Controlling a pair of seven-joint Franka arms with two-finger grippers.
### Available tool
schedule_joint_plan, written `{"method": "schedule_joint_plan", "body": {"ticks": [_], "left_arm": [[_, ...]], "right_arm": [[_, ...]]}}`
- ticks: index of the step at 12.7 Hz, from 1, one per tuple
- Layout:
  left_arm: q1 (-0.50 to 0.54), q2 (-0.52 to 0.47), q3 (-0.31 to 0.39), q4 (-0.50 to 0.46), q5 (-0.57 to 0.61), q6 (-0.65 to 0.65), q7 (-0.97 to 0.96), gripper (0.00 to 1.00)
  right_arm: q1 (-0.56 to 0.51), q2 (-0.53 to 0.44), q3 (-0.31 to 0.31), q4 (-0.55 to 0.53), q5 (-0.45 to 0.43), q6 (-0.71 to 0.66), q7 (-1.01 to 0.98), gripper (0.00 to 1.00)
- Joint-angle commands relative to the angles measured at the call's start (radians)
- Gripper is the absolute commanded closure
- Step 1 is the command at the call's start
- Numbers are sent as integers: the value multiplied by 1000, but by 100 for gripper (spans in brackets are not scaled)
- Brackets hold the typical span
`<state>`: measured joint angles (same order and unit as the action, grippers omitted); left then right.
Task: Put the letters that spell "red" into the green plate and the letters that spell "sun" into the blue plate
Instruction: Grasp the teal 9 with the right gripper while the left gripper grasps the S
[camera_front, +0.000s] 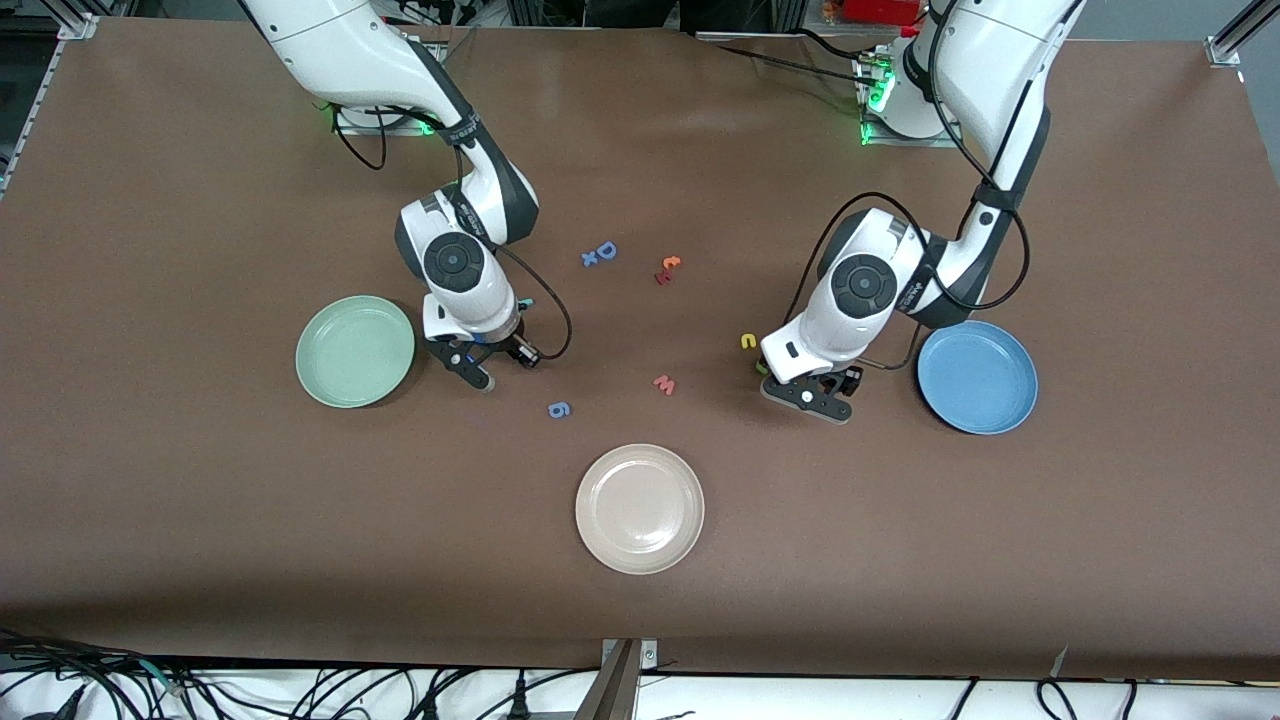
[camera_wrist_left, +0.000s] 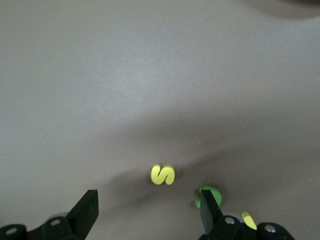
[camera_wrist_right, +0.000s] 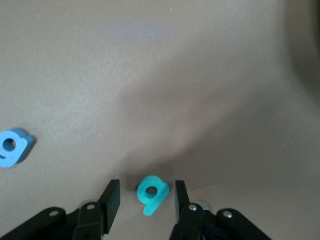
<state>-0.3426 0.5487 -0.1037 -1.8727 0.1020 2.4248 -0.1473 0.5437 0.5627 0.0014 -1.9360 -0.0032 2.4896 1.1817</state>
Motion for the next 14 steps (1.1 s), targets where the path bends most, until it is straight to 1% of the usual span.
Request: {"method": "schedule_joint_plan", "body": {"ticks": [1, 2, 3, 5, 6, 9, 10, 11, 13, 14], "left_arm": [[-32, 40, 22, 17, 24, 37, 9, 15], [-35, 48, 25, 17, 24, 42, 11, 15], [-42, 57, 30, 17, 24, 49, 11, 18], [-58, 69, 59, 14, 24, 66, 12, 27], [-59, 76, 62, 14, 24, 74, 11, 31], [-67, 89, 64, 12, 24, 77, 11, 33], [-73, 92, 64, 12, 24, 77, 11, 33], [-75, 95, 64, 12, 24, 77, 11, 33], [-76, 103, 65, 12, 24, 79, 11, 34], [-76, 105, 65, 12, 24, 79, 11, 38]], "right_arm": [[12, 12, -1, -5, -5, 12, 9, 47], [12, 16, -1, -5, -5, 12, 7, 47], [12, 16, -1, -5, -5, 12, 4, 47], [12, 23, -1, -5, -5, 12, 7, 47], [12, 28, -1, -5, -5, 12, 7, 47], [13, 32, -1, -3, -5, 12, 9, 48], [13, 31, -1, -3, -5, 12, 7, 54], [13, 31, -1, -3, -5, 12, 10, 65], [13, 31, -1, -3, -5, 12, 7, 77], [13, 31, -1, 0, -6, 11, 4, 82]]}}
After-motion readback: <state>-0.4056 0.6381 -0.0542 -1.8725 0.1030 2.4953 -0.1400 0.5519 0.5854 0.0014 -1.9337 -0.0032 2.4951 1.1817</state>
